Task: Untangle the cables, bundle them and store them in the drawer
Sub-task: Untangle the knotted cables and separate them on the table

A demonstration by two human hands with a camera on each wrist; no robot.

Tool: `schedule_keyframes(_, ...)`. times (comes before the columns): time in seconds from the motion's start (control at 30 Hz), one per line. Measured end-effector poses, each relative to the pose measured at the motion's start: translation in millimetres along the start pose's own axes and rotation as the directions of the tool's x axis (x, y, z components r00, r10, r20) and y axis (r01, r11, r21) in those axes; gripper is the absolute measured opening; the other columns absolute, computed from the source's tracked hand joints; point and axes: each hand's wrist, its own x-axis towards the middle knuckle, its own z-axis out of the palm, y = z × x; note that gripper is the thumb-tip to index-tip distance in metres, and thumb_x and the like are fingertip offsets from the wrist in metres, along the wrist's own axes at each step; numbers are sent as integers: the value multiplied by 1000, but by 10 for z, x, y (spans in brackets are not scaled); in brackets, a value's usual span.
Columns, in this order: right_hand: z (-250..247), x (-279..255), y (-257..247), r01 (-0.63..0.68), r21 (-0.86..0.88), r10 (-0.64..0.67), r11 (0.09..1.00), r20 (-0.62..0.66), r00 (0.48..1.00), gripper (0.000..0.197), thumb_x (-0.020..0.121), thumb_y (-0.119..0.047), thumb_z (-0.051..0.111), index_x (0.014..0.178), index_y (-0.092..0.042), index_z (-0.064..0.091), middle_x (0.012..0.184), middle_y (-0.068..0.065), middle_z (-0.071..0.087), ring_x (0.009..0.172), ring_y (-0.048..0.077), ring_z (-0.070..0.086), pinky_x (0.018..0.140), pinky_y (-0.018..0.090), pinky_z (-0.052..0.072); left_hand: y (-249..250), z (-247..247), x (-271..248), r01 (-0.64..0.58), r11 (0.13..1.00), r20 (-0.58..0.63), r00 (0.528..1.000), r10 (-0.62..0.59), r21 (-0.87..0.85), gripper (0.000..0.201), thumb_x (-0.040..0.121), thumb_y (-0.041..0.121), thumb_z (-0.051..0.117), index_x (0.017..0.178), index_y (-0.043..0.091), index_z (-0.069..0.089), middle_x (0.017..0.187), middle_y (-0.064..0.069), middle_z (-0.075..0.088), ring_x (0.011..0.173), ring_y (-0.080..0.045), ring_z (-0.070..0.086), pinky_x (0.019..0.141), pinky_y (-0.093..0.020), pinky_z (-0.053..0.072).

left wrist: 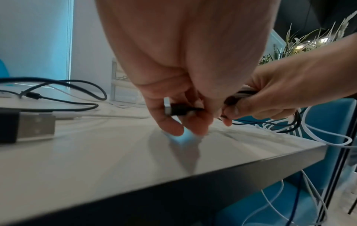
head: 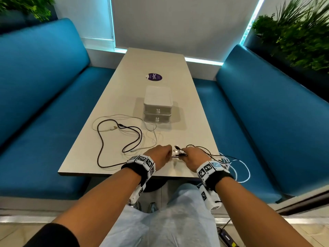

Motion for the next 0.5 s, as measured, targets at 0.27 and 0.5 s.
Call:
schedule_keyframes(0.27, -287, -122, 451, -448, -197, 409, 872, -208, 889, 24, 92, -8, 42, 102, -11, 64, 109, 11, 67, 98, 32, 65, 80, 40, 53, -87, -114, 24, -40, 999, -59, 997, 41, 25, 28, 100, 25, 48, 127, 22, 51, 128, 0, 48, 112, -24, 55, 90, -34, 43)
schedule_keyframes(0.5, -421, -62, 618, -410, 195, 450, 891, -263, 853, 31, 100, -31, 41, 98, -7, 60, 99, 19, 64, 85, 38, 58, 67, 37, 46, -194, -70, 66, 45, 993, -83, 996, -36, 106, 25, 99, 25, 45, 122, 22, 53, 121, -1, 53, 111, -24, 54, 88, -34, 42)
